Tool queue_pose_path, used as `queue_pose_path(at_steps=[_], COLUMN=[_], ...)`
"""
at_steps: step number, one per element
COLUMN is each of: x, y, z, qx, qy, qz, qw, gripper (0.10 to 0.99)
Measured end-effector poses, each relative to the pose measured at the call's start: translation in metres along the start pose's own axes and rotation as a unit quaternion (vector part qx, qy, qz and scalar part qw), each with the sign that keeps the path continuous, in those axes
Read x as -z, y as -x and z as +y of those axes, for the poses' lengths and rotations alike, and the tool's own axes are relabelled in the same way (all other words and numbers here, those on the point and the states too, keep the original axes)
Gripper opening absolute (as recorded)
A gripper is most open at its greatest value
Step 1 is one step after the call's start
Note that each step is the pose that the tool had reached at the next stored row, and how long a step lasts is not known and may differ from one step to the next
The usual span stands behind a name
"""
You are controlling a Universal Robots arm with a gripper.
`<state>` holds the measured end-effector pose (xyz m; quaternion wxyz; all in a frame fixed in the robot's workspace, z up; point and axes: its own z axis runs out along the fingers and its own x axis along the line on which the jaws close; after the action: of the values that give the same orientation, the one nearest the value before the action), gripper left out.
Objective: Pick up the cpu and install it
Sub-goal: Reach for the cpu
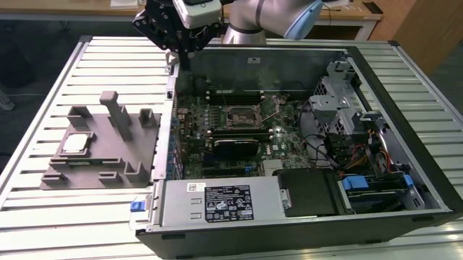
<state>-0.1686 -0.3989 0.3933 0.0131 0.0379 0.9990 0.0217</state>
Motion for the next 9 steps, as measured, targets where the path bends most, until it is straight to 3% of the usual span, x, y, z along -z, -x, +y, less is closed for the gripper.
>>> queue_pose_path(at_steps=[9], x=[0.0003], y=[-0.0089], z=[-0.0007], qx=[0.000], qy=[0.0000], qz=[0.0000], qw=[1.0000], gripper=[0.106])
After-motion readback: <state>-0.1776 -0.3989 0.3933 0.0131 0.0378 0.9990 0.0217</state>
